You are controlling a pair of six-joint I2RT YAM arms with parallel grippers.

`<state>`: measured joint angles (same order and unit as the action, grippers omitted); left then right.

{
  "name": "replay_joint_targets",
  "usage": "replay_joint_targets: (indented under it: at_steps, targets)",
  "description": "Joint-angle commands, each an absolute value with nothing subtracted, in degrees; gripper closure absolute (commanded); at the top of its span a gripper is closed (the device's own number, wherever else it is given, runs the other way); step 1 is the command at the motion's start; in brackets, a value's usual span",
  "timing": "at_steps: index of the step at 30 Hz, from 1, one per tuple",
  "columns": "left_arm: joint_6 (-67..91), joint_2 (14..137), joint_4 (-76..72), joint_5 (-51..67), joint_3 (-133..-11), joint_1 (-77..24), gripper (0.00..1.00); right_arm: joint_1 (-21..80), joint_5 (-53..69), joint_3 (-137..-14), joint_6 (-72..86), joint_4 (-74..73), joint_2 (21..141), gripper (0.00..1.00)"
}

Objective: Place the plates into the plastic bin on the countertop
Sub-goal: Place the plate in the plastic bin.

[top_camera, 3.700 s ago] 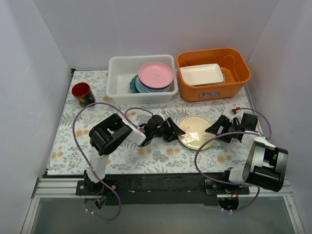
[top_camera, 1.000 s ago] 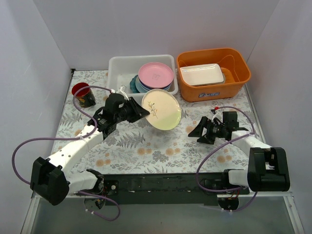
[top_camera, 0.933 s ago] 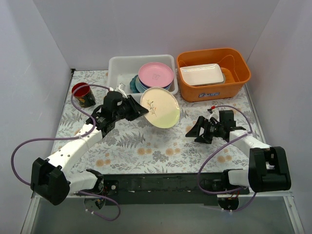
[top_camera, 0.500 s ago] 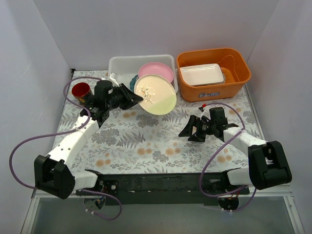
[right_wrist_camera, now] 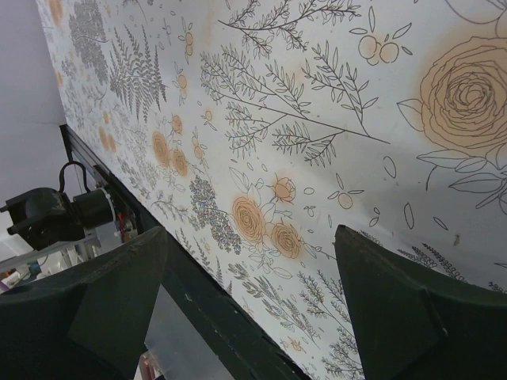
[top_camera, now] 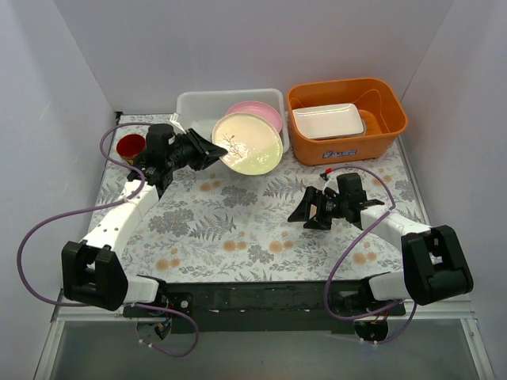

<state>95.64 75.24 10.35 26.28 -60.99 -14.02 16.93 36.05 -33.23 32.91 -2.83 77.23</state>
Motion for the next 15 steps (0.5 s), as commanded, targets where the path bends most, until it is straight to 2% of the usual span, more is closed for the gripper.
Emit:
replay_joint_targets:
  at_steps: [1,15]
  targets:
    - [98.7,76.2,0.4,31.2,-66.5,-12.8,1.00,17.3,35.7,-35.4,33.0,-1.6,77.9,0.07]
    - [99.8,89.9,-1.8,32.2,-77.0,-11.0,1.00,17.4,35.8,-35.0,32.8,-0.5,80.3,0.07]
